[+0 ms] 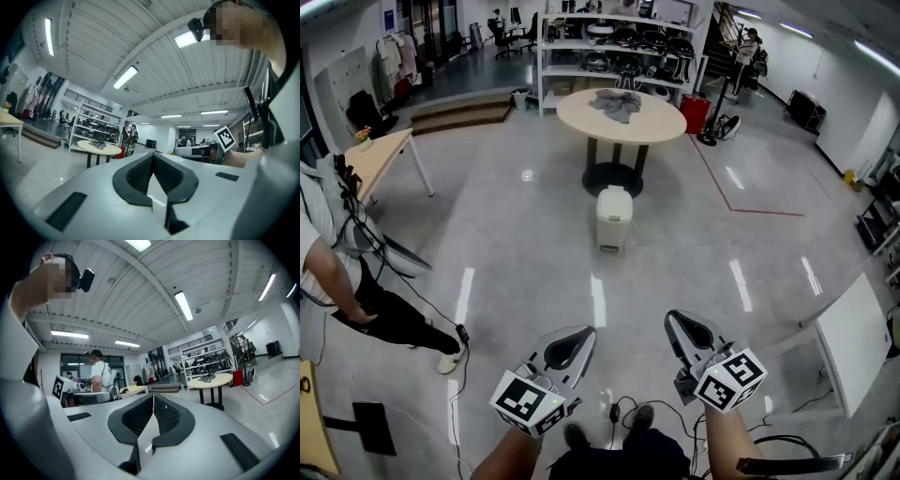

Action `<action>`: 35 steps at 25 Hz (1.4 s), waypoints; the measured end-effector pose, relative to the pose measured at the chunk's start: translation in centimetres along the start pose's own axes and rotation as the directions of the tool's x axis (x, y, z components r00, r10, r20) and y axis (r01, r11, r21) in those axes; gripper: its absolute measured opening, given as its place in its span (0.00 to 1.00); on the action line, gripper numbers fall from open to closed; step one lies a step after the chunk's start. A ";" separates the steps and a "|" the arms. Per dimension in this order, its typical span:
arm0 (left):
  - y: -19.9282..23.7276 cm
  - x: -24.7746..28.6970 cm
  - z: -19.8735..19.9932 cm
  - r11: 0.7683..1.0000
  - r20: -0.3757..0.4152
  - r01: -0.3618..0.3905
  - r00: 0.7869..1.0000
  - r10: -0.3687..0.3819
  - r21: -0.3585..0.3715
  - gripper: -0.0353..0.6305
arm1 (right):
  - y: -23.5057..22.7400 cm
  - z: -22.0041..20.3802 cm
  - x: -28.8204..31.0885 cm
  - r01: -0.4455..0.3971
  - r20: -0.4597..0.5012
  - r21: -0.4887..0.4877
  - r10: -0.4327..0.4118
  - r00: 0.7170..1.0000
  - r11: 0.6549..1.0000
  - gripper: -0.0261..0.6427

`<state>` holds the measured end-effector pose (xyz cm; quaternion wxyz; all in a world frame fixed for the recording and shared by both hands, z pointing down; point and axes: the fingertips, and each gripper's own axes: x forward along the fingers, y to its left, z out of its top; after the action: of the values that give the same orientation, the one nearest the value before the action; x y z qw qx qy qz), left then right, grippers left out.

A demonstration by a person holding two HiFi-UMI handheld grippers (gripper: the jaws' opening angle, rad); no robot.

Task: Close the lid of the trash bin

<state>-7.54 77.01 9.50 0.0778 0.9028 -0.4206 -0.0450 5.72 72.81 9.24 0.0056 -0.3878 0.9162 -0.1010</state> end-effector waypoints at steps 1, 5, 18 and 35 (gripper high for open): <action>-1.1 -0.4 -0.1 1.000 -0.002 0.001 1.000 -0.001 0.002 0.05 | 0.3 0.1 -1.2 0.006 0.007 -0.003 -0.006 1.000 1.000 0.06; -6.2 -1.3 -0.5 0.999 -0.005 -0.012 1.000 0.012 0.031 0.05 | 0.5 -0.4 -6.6 0.014 0.027 0.007 -0.015 1.000 1.000 0.06; -24.5 0.6 -3.1 0.996 -0.017 -0.090 0.996 0.091 0.025 0.05 | -1.3 -1.8 -24.6 -0.057 0.022 -0.031 0.058 0.998 0.998 0.06; -26.8 -7.1 -1.4 0.993 0.032 -0.095 0.995 0.093 0.072 0.05 | 3.5 -0.2 -29.2 0.058 0.074 -0.044 -0.055 0.996 0.997 0.05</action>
<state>8.28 99.65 6.20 0.0407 0.8836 -0.4649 -0.0388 23.64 96.01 6.78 0.0273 -0.4169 0.9062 -0.0659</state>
